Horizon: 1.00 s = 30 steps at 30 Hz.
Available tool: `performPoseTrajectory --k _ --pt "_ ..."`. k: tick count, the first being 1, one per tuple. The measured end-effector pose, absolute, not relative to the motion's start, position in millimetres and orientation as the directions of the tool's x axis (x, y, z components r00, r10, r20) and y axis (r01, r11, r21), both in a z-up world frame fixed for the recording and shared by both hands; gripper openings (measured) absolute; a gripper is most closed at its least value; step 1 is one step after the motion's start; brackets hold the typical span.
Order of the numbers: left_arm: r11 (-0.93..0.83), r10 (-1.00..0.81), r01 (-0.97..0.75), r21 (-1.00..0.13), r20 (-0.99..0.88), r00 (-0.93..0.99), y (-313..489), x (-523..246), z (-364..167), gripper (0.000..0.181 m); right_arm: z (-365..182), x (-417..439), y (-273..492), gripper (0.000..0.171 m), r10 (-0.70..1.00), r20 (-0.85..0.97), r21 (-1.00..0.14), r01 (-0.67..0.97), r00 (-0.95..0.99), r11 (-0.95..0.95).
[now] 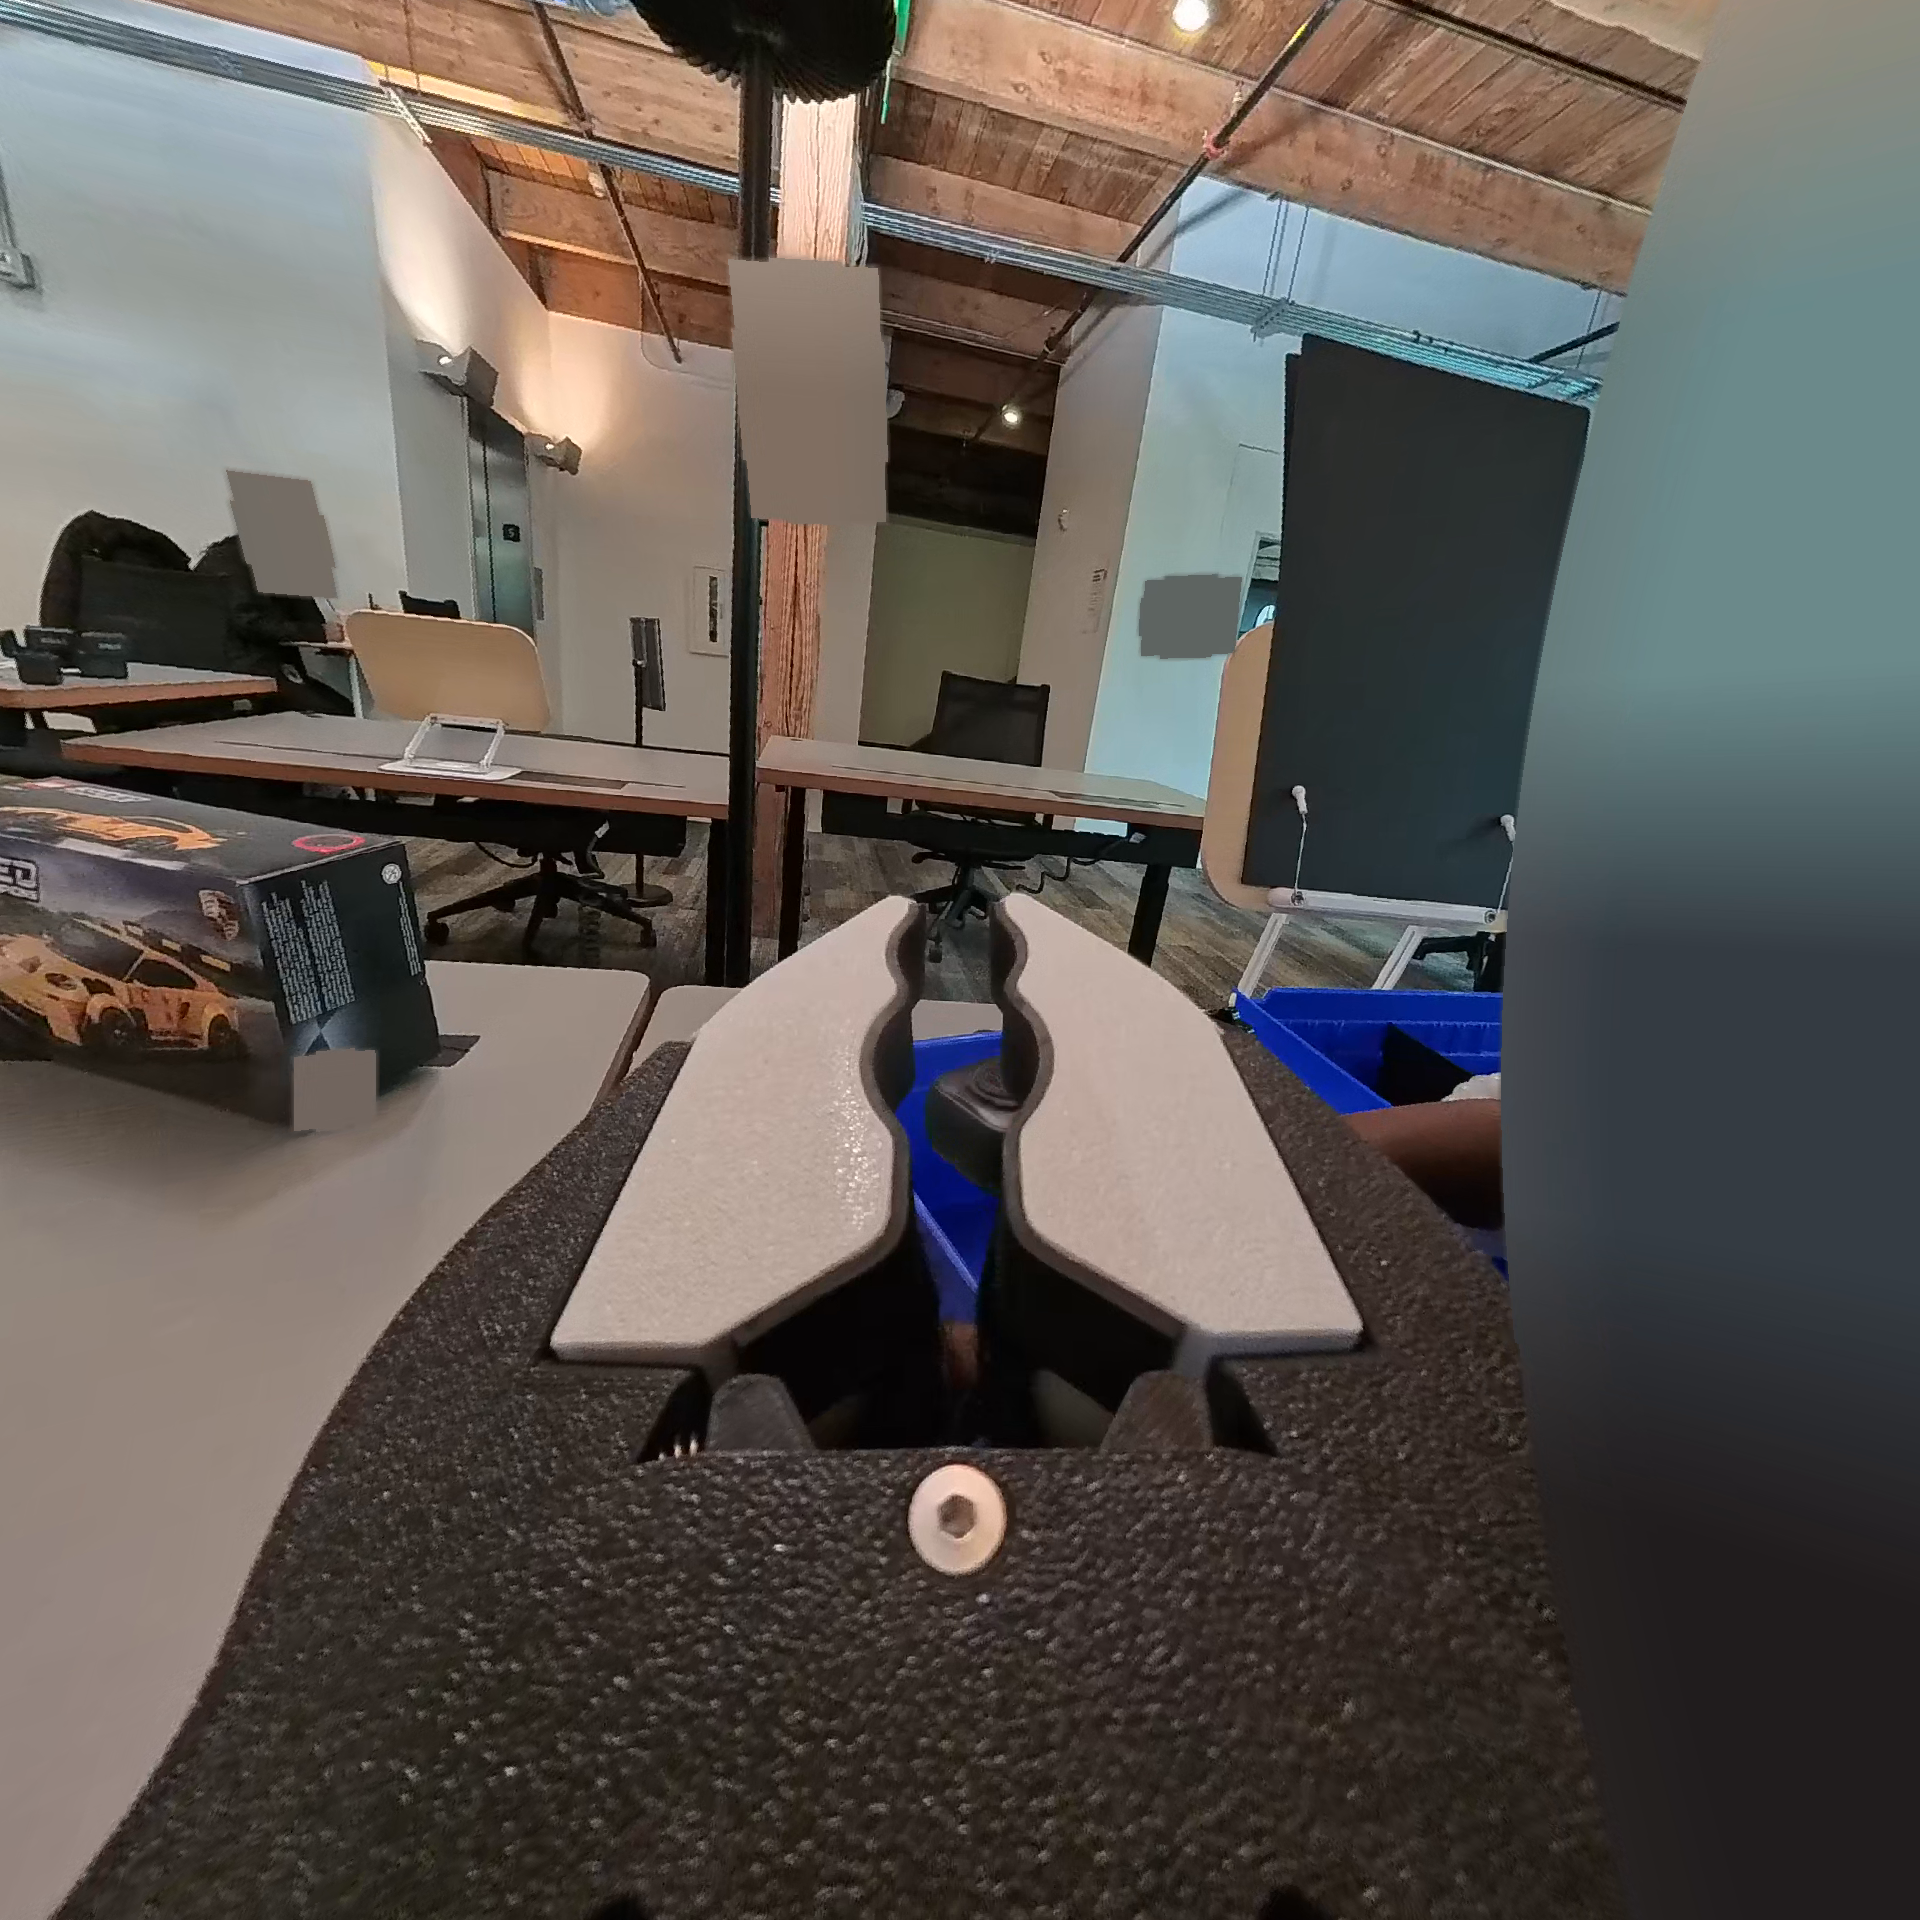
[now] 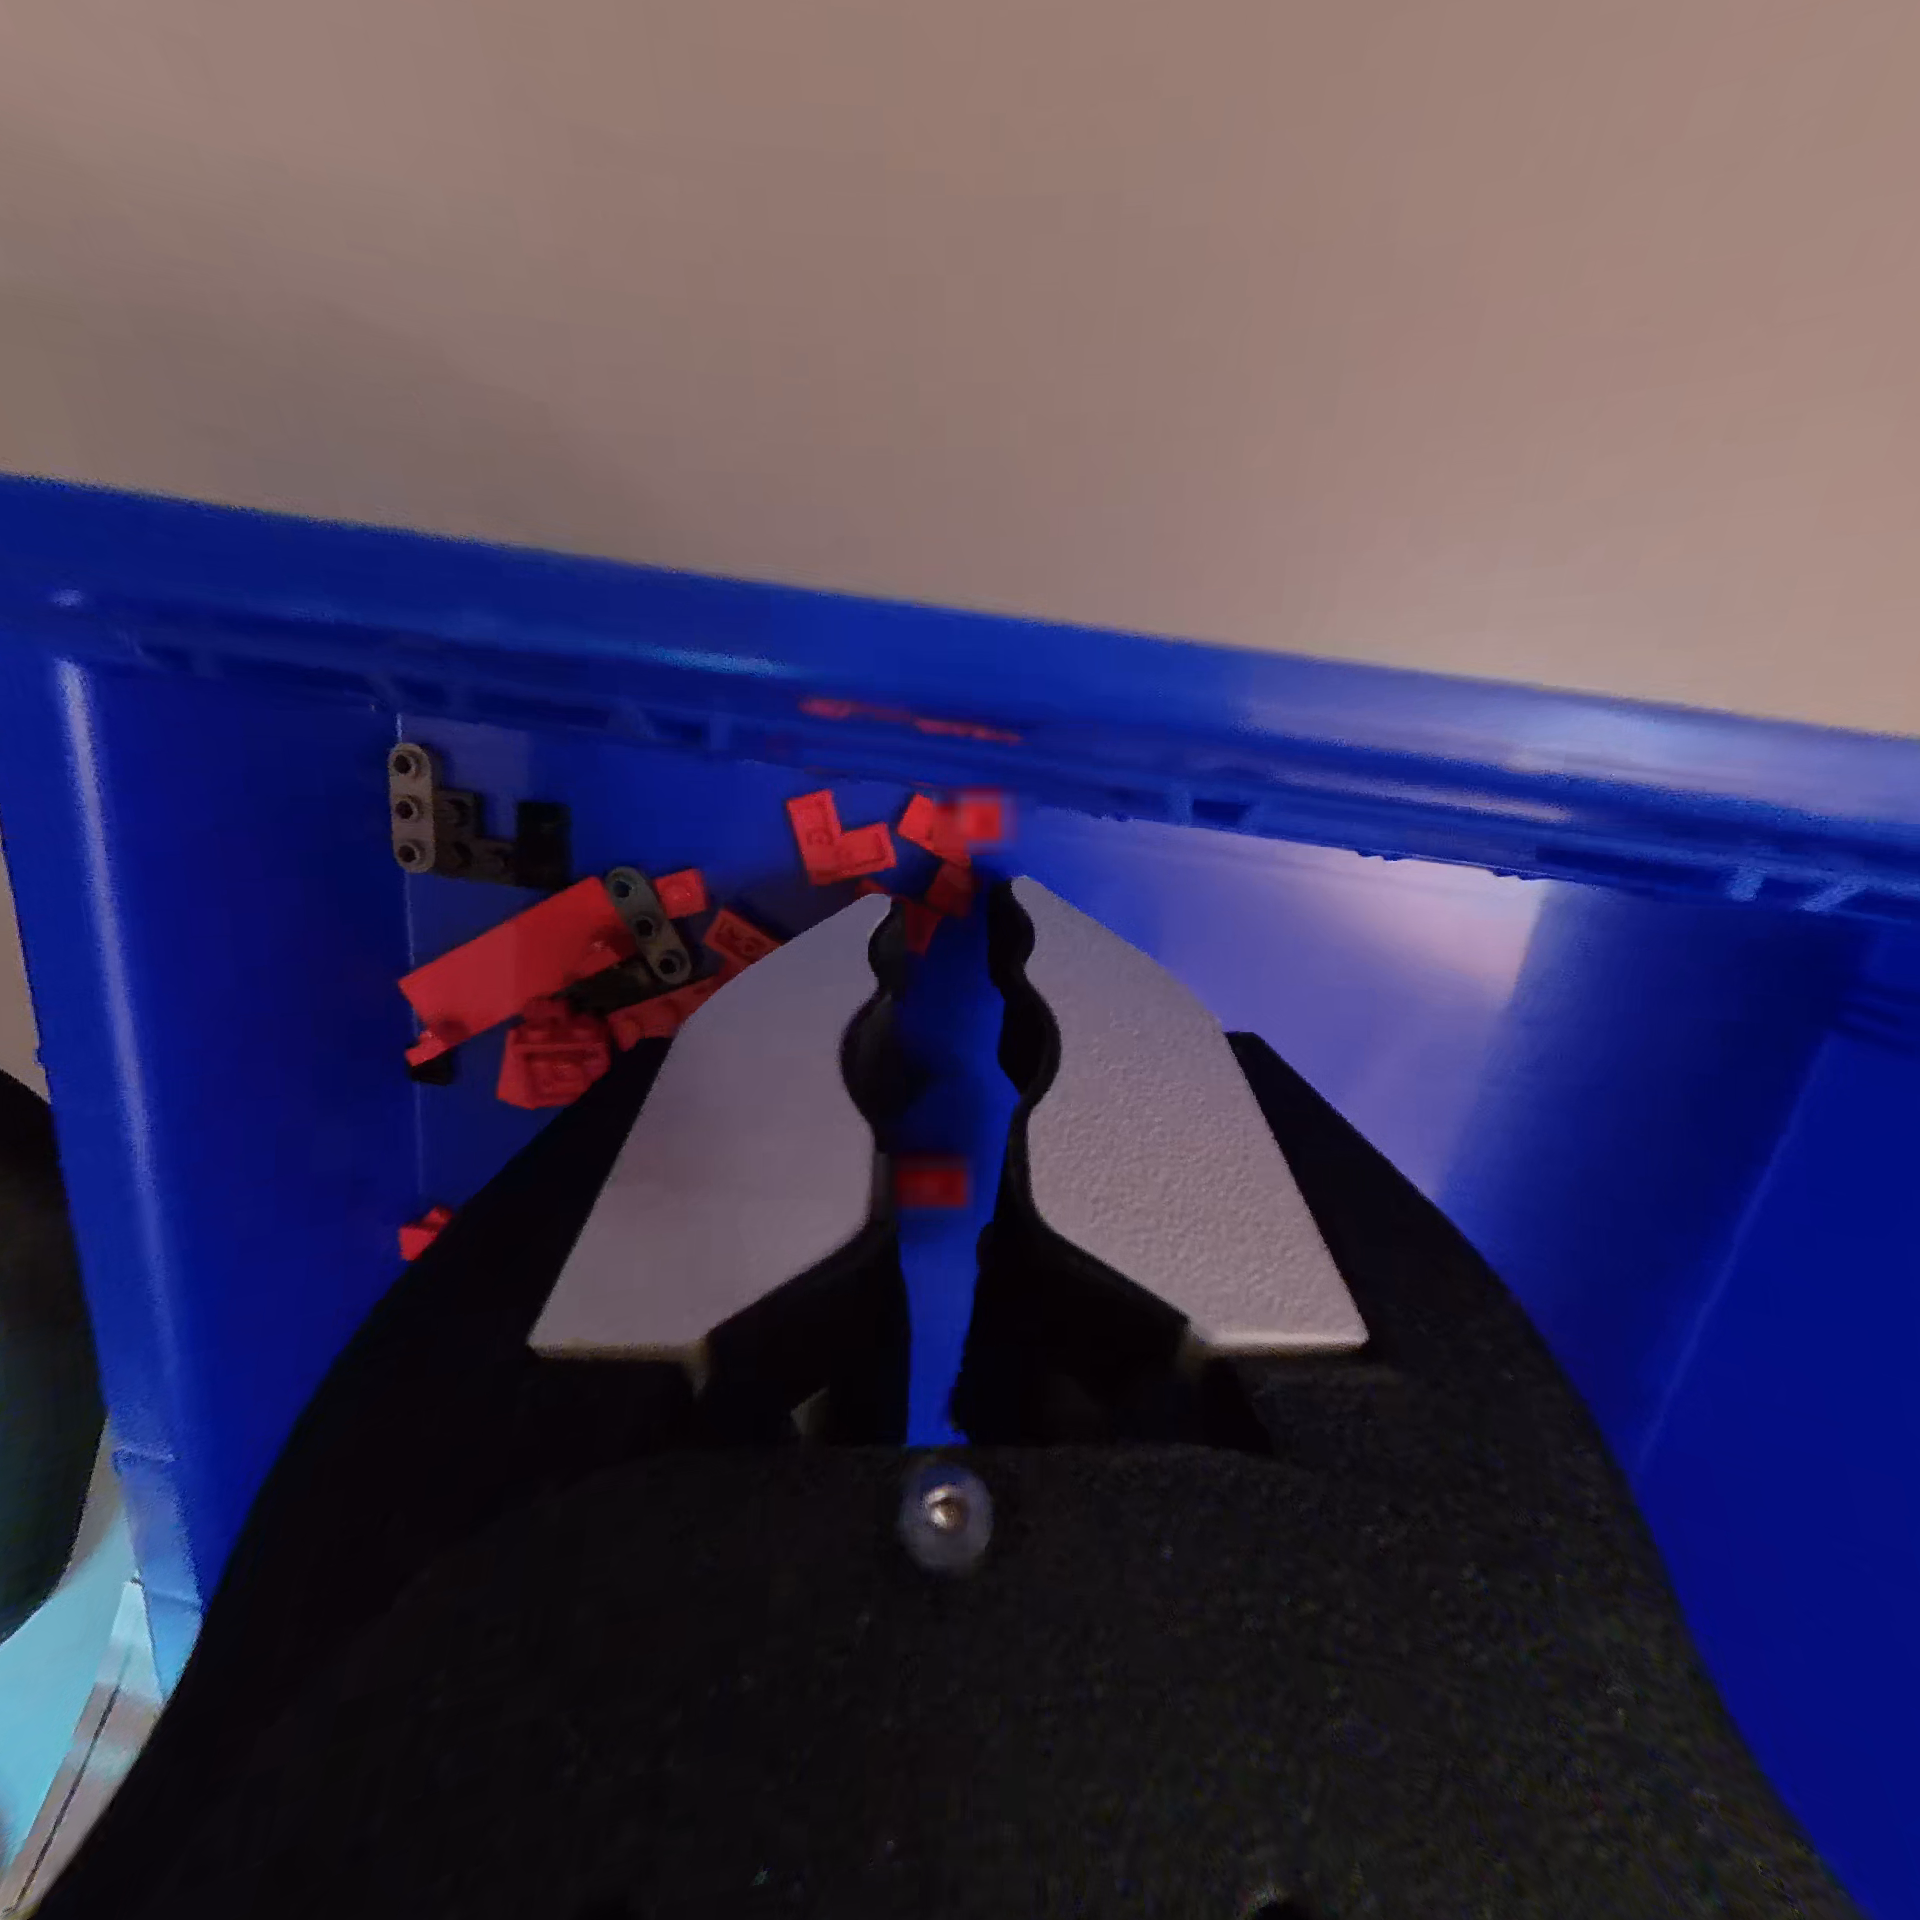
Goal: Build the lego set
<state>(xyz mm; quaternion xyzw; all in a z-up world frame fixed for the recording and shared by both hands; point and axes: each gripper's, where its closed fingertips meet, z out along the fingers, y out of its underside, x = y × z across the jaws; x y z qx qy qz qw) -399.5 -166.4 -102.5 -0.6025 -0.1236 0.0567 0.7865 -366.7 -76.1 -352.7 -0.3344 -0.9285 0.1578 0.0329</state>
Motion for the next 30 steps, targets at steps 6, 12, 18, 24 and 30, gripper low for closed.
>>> performPoseTrajectory --k 6,12,18,24,30 --pt "0.265 0.235 0.065 -0.962 0.130 0.963 -165.4 -399.6 -103.4 0.011 -348.6 -356.8 -77.9 0.023 0.606 -0.010 -0.303 0.580 -0.795 0.756" --pt "0.267 0.238 0.061 -0.962 0.127 0.963 -166.1 -398.9 -102.5 0.011 -345.9 -369.1 -76.4 0.014 0.647 -0.012 -0.354 0.609 -0.762 0.710" --pt "0.268 0.236 0.064 -0.961 0.130 0.963 -165.8 -399.2 -102.8 0.011 -355.2 -368.2 -78.8 0.012 0.629 -0.011 -0.324 0.598 -0.777 0.733" --pt "0.268 0.236 0.062 -0.961 0.128 0.963 -165.8 -398.6 -102.3 0.011 -352.4 -366.0 -78.6 0.010 0.628 -0.019 -0.327 0.598 -0.778 0.731" --pt "0.248 0.244 0.044 -0.968 0.106 0.964 -163.0 -394.1 -101.0 0.011 -273.9 -327.8 -69.8 0.010 0.699 0.052 -0.444 0.610 -0.713 0.656"
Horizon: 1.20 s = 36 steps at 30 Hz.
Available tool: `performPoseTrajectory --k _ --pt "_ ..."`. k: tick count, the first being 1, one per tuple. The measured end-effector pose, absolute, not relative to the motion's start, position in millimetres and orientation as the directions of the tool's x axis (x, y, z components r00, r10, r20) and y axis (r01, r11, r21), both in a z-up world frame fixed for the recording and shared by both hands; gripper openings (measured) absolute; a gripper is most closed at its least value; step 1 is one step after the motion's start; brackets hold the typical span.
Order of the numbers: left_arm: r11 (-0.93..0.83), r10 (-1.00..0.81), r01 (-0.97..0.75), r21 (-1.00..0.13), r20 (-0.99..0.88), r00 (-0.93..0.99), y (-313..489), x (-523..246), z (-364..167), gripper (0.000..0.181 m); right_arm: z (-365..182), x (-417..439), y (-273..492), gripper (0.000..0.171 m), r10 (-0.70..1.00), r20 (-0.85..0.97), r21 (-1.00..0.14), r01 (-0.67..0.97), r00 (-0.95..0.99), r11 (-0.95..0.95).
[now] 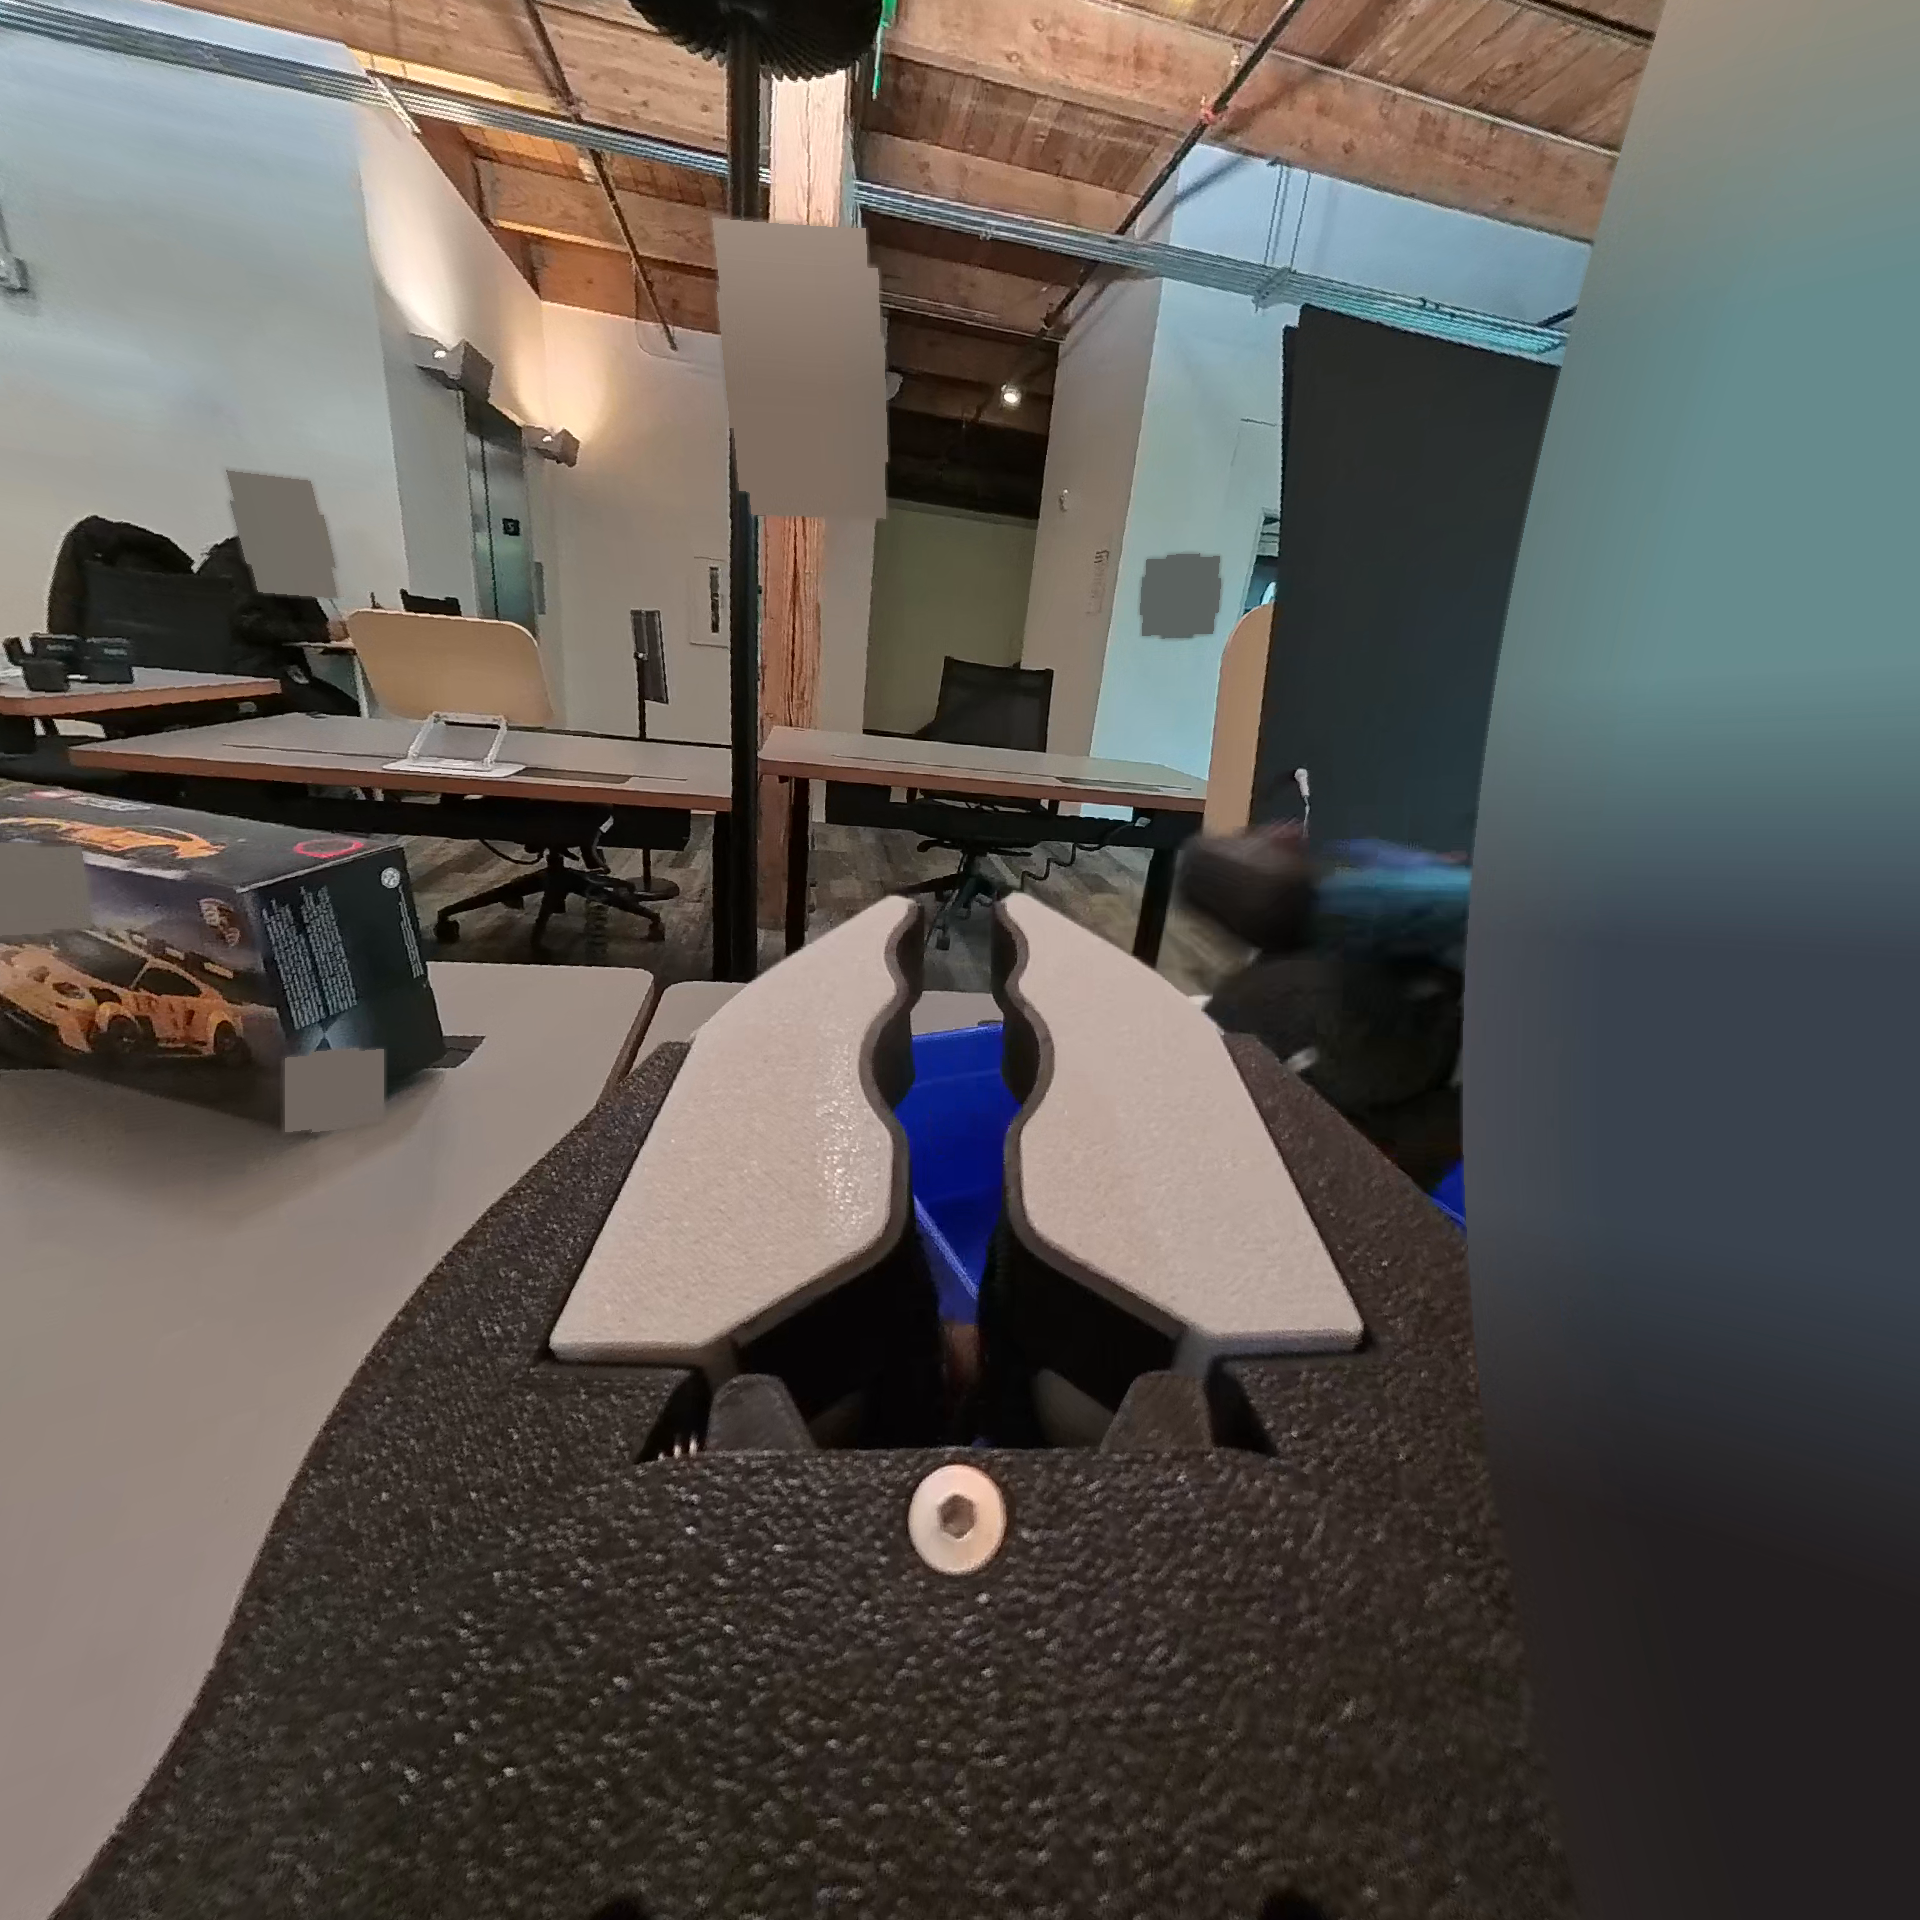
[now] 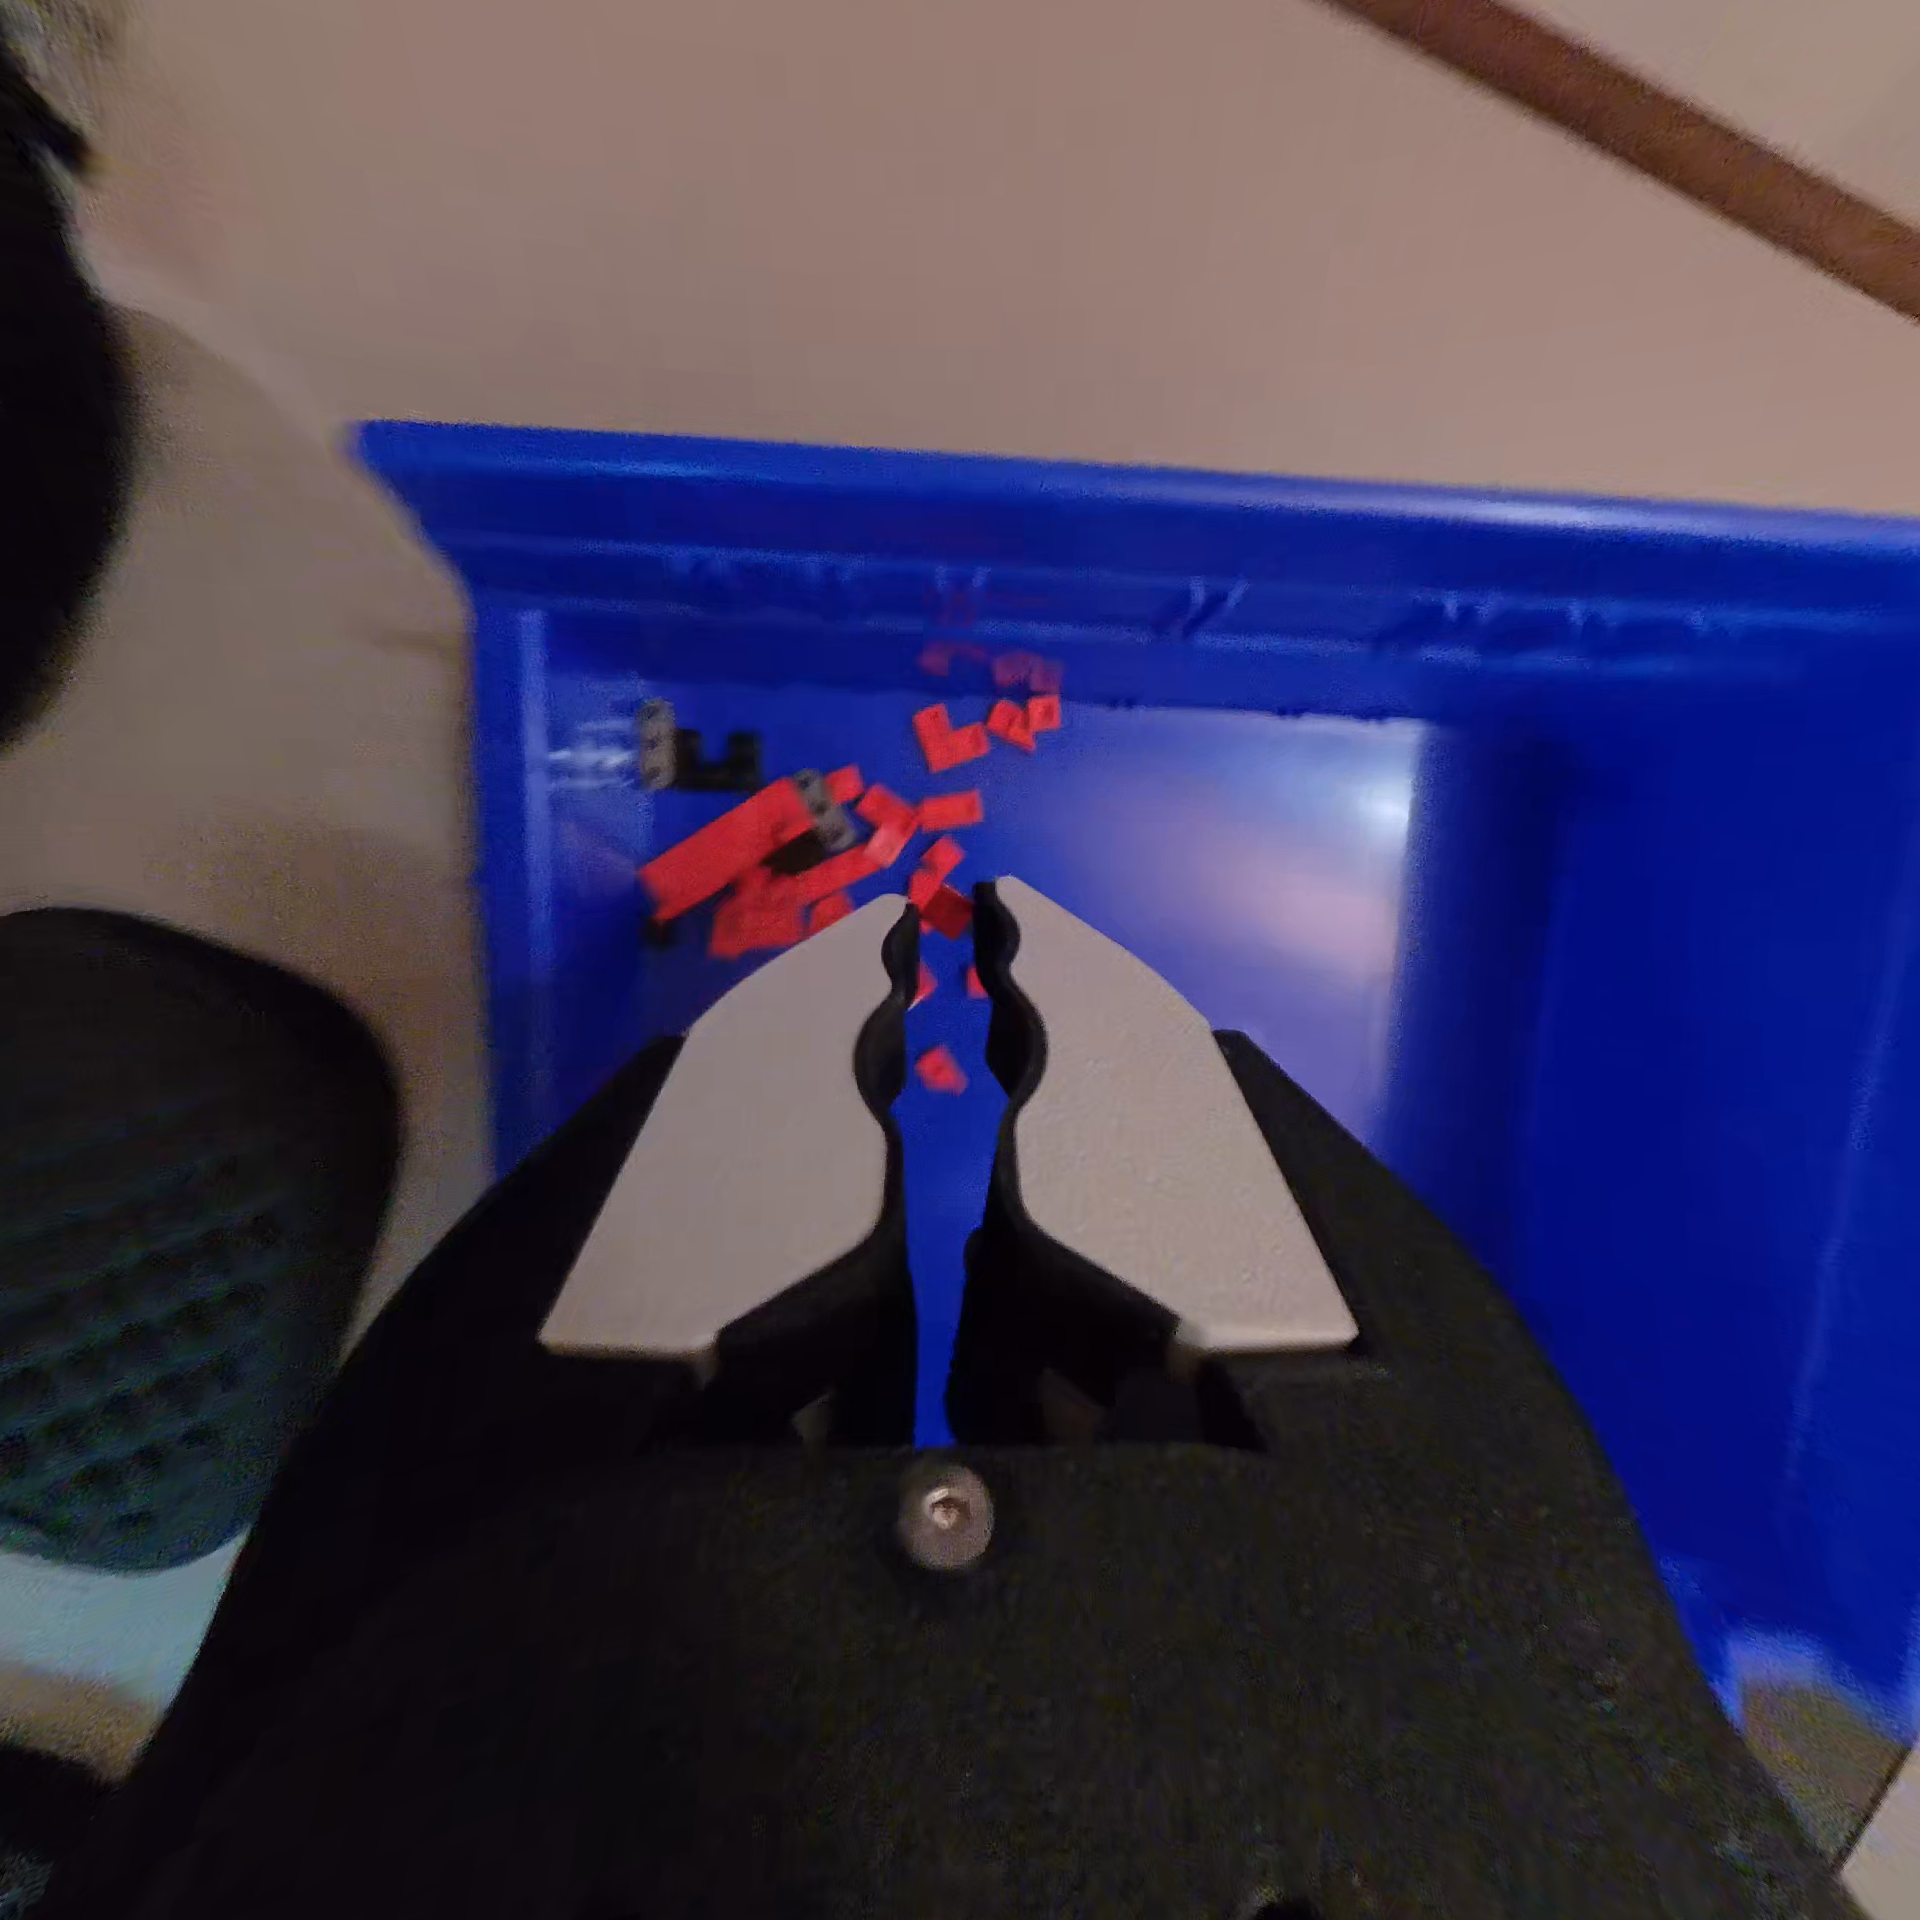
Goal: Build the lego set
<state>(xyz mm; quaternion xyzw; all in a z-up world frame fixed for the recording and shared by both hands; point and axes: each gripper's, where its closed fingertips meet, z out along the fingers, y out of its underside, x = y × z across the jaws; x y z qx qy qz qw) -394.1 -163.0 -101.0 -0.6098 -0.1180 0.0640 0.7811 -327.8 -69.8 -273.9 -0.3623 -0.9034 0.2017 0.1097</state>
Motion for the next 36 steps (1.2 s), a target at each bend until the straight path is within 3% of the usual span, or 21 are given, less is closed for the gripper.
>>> performPoseTrajectory --k 5,12,16,19,22,28,31,36 --pt "0.223 0.257 -0.010 -0.975 0.049 0.965 -161.7 -379.9 -92.8 0.012 -229.4 -215.5 -50.3 0.010 0.829 0.057 -0.561 0.669 -0.557 0.488" --pt "0.172 0.221 -0.097 -0.980 -0.057 0.974 -141.5 -341.6 -80.4 0.012 -313.1 -83.9 -3.9 0.010 0.970 -0.029 -0.509 0.839 -0.240 0.192" --pt "0.122 0.171 -0.193 -0.974 -0.171 0.970 -122.3 -307.1 -76.4 0.013 -340.9 -76.3 -2.6 0.010 0.968 -0.007 -0.517 0.829 -0.252 0.212" --pt "0.174 0.081 -0.227 -0.958 -0.216 0.973 -115.6 -271.2 -64.3 0.013 -346.9 -86.4 -5.9 0.010 0.958 0.002 -0.555 0.797 -0.286 0.238" --pt "0.204 -0.028 -0.216 -0.955 -0.226 0.974 -106.8 -242.3 -61.0 0.013 -361.6 -88.4 -7.4 0.012 0.947 0.015 -0.520 0.807 -0.321 0.281" --pt "0.137 -0.141 -0.230 -0.964 -0.249 0.958 -78.6 -208.6 -77.0 0.014 -345.0 -88.9 -5.5 0.028 0.950 0.007 -0.624 0.742 -0.311 0.247" --pt "0.096 -0.223 -0.238 -0.966 -0.254 0.941 -63.5 -184.1 -89.0 0.014 -330.2 -86.5 1.8 0.029 0.962 -0.005 -0.698 0.690 -0.273 0.192" --pt "-0.027 -0.373 -0.218 -0.976 -0.192 0.908 -41.2 -134.8 -133.1 0.014 -324.1 -72.1 9.2 0.028 0.965 0.002 -0.726 0.663 -0.263 0.182"
